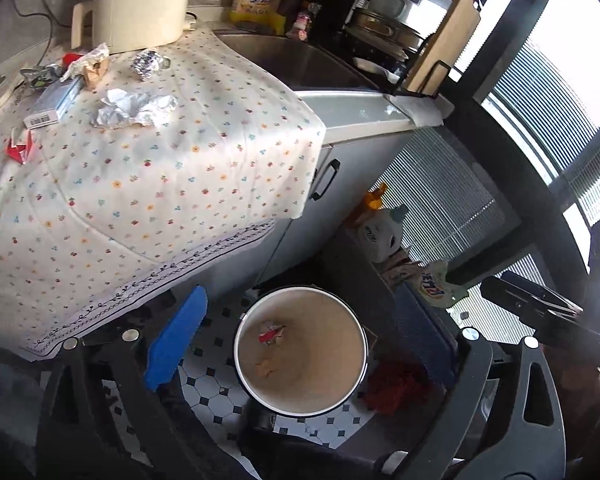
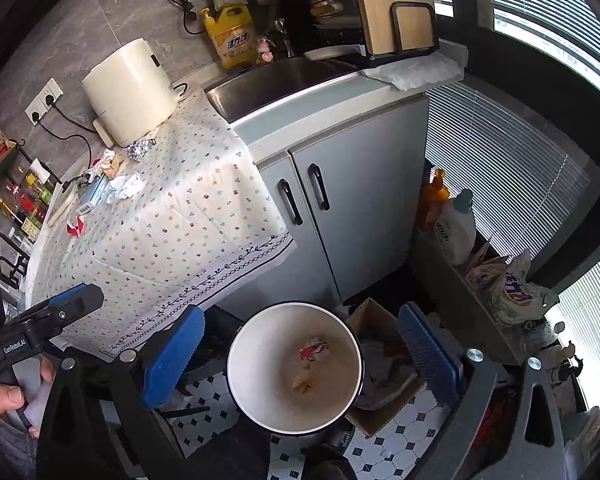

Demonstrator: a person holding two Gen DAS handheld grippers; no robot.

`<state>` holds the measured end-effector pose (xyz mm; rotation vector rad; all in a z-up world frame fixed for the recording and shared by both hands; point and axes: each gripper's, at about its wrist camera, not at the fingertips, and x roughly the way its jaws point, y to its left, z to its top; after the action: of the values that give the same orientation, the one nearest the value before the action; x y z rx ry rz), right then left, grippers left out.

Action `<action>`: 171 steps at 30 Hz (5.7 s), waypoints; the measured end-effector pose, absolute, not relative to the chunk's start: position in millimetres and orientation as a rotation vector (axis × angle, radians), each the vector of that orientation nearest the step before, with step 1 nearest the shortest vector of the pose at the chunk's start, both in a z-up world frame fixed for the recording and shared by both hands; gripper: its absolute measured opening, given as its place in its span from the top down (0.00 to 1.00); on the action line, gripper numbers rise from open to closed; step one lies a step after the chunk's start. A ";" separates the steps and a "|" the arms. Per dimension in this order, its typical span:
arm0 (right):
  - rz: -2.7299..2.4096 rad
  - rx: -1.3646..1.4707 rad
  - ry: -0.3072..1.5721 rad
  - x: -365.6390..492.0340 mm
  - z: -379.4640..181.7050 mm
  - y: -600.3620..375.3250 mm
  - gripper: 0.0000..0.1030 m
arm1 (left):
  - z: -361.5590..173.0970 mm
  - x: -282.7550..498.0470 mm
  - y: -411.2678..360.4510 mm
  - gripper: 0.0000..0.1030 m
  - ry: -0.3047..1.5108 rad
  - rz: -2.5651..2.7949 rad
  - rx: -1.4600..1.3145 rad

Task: Collect trash
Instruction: 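Open both tools to drop the papers into the white bin, then move both tools back up to the trash on the cloth, then grasp the silver foil wrapper with the left tool while the right tool grasps white tissue, then carry the foil wrapper and tissue down over the white bin, then open the right tool to drop the tissue while the left tool drops the foil wrapper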

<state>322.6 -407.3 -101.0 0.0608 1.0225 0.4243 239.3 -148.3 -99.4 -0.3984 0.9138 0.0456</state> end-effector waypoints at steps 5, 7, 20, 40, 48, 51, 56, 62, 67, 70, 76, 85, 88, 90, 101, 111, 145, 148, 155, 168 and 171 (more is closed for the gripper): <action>0.469 0.029 1.005 330.8 -93.3 -370.0 0.08 | -87.4 223.5 -114.6 0.06 0.867 0.123 -0.403; 0.493 0.024 0.996 332.0 -89.1 -353.4 0.08 | -84.1 217.7 -98.1 0.06 0.851 0.148 -0.413; 0.614 -0.029 0.971 347.5 -68.8 -229.4 0.08 | -63.2 196.5 17.0 0.06 0.754 0.284 -0.475; 0.599 -0.044 0.986 390.3 -64.2 -76.2 0.09 | -56.1 223.1 194.7 0.19 0.647 0.322 -0.535; 0.538 0.003 1.036 414.2 -86.7 -32.7 0.10 | -71.3 253.5 253.0 0.34 0.694 0.292 -0.525; 0.519 0.009 1.057 419.9 -96.4 -19.5 0.10 | -74.8 266.7 271.1 0.37 0.705 0.286 -0.515; 0.479 0.003 1.091 427.7 -110.9 -1.5 0.10 | -81.8 289.6 297.6 0.46 0.722 0.284 -0.520; 0.433 -0.002 1.113 440.0 -121.2 13.2 0.09 | -93.5 319.7 320.0 0.51 0.747 0.257 -0.526; 0.396 -0.017 1.136 455.7 -128.8 23.4 0.08 | -107.0 346.7 335.8 0.51 0.770 0.239 -0.537; 0.378 -0.028 1.155 464.7 -135.3 29.8 0.08 | -116.3 363.3 344.1 0.51 0.793 0.230 -0.547; 0.377 -0.056 1.188 475.7 -149.2 42.5 0.08 | -129.6 380.4 353.8 0.85 0.836 0.212 -0.576; 0.415 -0.133 1.205 474.8 -158.9 52.9 0.65 | -108.0 346.3 351.2 0.97 0.773 0.246 -0.562; 0.436 -0.104 1.198 471.6 -151.7 46.3 0.84 | -96.1 328.6 349.4 0.97 0.733 0.263 -0.563; 0.452 -0.094 1.179 466.4 -144.3 41.9 0.85 | -89.5 317.0 346.2 0.97 0.710 0.282 -0.558; 0.585 -0.123 1.078 433.7 -112.3 30.6 0.87 | -72.2 250.7 315.5 0.97 0.675 0.385 -0.571; 0.741 -0.178 0.983 403.0 -85.0 17.8 0.92 | -43.0 186.6 250.0 0.97 0.617 0.456 -0.548; 0.590 -0.042 1.059 359.0 -105.8 -250.5 0.92 | -70.8 206.1 -5.6 0.97 0.757 0.192 -0.487; 0.547 -0.012 1.106 355.1 -126.8 -282.5 0.92 | -86.1 214.6 -29.5 0.97 0.801 0.152 -0.479; 0.466 0.052 1.245 344.9 -194.1 -334.4 0.89 | -120.2 224.3 -79.0 0.97 0.909 0.072 -0.456; 0.349 0.148 1.322 333.6 -229.7 -392.0 0.45 | -165.6 237.3 -139.1 0.97 1.071 -0.041 -0.411; 0.310 0.171 1.298 330.0 -219.8 -412.7 0.40 | -174.0 244.5 -155.0 0.97 1.097 -0.091 -0.400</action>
<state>330.0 -412.8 -219.8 0.1710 1.2979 0.3100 244.5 -155.0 -174.0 -0.4002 1.0974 -0.0910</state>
